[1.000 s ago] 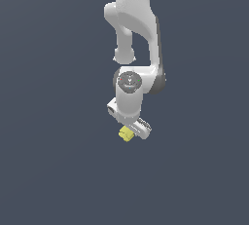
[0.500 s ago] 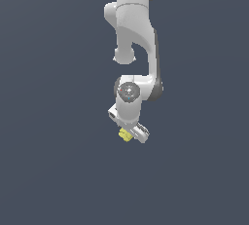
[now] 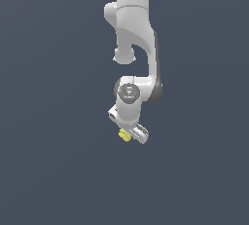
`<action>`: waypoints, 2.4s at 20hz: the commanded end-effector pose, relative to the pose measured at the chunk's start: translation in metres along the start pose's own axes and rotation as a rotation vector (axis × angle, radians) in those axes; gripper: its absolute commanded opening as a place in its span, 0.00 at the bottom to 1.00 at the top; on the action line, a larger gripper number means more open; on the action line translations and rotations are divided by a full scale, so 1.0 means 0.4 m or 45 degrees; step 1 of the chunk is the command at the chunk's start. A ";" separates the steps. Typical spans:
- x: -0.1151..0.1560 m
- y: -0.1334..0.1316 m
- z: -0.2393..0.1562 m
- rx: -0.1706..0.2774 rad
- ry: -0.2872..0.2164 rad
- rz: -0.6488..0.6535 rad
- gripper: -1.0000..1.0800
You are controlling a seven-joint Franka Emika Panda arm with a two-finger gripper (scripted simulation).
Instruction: Pick up the object and move it to a goal position.
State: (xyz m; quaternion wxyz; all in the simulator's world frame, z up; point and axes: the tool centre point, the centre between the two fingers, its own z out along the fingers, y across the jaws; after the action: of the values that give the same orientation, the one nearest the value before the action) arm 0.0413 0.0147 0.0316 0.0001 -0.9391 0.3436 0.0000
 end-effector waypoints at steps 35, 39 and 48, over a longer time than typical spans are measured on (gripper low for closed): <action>0.394 0.101 -0.832 0.540 0.571 -0.157 0.00; 0.408 0.119 -0.891 0.581 0.606 -0.167 0.00; 0.416 0.133 -0.930 0.610 0.627 -0.173 0.00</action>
State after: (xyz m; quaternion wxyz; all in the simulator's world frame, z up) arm 0.1341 -0.1339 0.4039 0.1370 -0.9049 0.2604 -0.3077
